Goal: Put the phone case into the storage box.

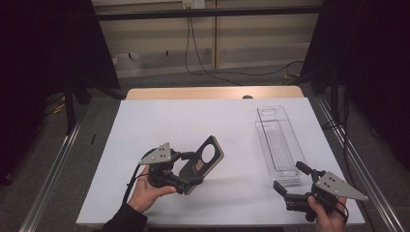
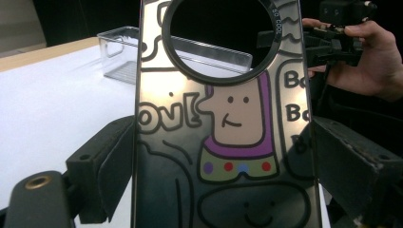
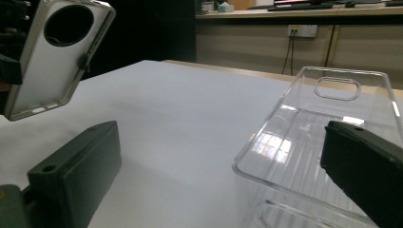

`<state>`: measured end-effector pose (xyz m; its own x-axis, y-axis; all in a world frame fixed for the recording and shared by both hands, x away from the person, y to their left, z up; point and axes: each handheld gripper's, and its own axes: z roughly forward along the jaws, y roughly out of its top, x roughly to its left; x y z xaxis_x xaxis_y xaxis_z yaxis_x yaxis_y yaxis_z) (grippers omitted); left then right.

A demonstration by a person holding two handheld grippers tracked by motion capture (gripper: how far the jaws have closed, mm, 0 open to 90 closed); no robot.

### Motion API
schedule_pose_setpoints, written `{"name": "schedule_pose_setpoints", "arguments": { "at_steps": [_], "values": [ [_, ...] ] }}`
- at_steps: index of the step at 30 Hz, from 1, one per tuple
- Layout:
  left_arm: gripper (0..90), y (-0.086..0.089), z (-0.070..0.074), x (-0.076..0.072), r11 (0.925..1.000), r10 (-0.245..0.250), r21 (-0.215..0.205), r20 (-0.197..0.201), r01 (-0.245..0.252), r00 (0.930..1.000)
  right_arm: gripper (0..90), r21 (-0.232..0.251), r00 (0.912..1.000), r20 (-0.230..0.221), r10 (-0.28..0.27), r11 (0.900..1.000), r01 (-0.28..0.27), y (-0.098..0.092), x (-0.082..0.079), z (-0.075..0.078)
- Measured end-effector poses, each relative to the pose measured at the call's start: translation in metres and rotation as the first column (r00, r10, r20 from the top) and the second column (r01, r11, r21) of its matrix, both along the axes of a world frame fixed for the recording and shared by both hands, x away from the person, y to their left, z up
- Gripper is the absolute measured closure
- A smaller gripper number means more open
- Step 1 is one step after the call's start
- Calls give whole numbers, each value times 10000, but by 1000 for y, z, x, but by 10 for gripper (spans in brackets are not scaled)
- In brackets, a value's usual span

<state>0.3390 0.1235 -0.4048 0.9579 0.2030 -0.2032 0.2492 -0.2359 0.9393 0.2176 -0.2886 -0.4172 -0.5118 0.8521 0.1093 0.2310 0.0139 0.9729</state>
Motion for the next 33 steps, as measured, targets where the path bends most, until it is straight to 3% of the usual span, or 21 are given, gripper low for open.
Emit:
{"name": "schedule_pose_setpoints", "arguments": {
  "at_steps": [10,18,19,21,23,33],
  "values": [
    [125,-7,5,-2,9994,-357,29,175,357,9992,0,-48,9964,50,848,9964,-848,12,10,14],
    [124,-10,6,-4,9982,-583,176,385,576,9976,0,-239,9860,246,1647,9862,-1641,27,19,20],
    [124,-11,7,-4,9981,-588,212,457,579,9972,0,-60,9847,240,1727,9850,-1726,29,20,21],
    [124,-12,8,-4,9977,-640,231,480,630,9968,0,309,9776,185,2098,9771,-2103,32,22,22],
    [124,-13,9,-5,9976,-673,210,490,664,9965,0,20,9740,259,2252,9743,-2253,35,23,25],
    [124,-19,12,-6,9943,-1065,70,574,1063,9927,0,-25,9521,349,3039,9527,-3040,47,32,38]
  ]
}}
